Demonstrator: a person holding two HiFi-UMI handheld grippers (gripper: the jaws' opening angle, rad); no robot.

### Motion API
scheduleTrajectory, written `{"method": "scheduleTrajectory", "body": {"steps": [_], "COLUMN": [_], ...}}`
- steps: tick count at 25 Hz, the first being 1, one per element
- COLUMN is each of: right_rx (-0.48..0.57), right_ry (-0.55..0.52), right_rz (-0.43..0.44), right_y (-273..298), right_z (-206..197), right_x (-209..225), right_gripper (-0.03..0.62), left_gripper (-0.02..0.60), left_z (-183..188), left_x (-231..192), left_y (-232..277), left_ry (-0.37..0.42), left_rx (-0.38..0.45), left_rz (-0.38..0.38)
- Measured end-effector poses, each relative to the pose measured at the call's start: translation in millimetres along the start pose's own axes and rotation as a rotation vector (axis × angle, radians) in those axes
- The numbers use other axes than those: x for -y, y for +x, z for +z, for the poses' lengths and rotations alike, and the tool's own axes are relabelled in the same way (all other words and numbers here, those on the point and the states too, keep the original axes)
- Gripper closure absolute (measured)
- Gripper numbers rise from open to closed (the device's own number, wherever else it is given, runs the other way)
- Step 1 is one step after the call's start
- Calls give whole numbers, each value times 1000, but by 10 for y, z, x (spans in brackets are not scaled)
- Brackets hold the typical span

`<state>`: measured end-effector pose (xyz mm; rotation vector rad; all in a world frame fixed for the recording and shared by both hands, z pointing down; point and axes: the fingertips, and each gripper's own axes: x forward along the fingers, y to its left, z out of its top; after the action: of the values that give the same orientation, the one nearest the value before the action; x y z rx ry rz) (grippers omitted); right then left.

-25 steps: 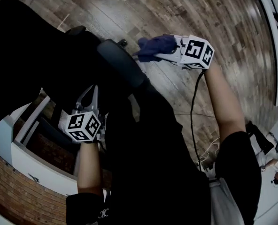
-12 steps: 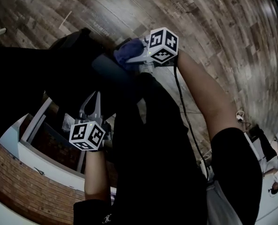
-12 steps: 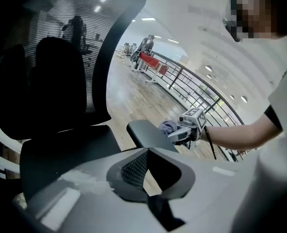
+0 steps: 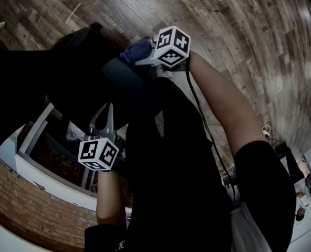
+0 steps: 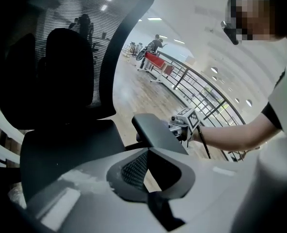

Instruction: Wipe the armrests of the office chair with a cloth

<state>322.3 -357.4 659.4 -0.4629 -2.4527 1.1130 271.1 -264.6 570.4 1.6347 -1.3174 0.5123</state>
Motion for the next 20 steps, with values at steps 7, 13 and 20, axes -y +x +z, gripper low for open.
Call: {"method": "scheduleTrajectory", "body": {"steps": [7, 13, 20], "right_rx": [-85, -237, -360], "right_ry": [-8, -75, -118], "right_rz": [-118, -226, -359], "right_y": [222, 403, 491], "right_z": [-55, -248, -554], "right_x": [466, 971, 1498], "right_gripper": [536, 537, 537], "left_gripper": [575, 575, 575], "left_z": [-117, -256, -393], "left_x": [-147, -340, -481], "left_y": [-5, 75, 94], "left_ry": [-34, -5, -19], "left_rx": [-1, -29, -42], "left_rz": [31, 77, 107]}}
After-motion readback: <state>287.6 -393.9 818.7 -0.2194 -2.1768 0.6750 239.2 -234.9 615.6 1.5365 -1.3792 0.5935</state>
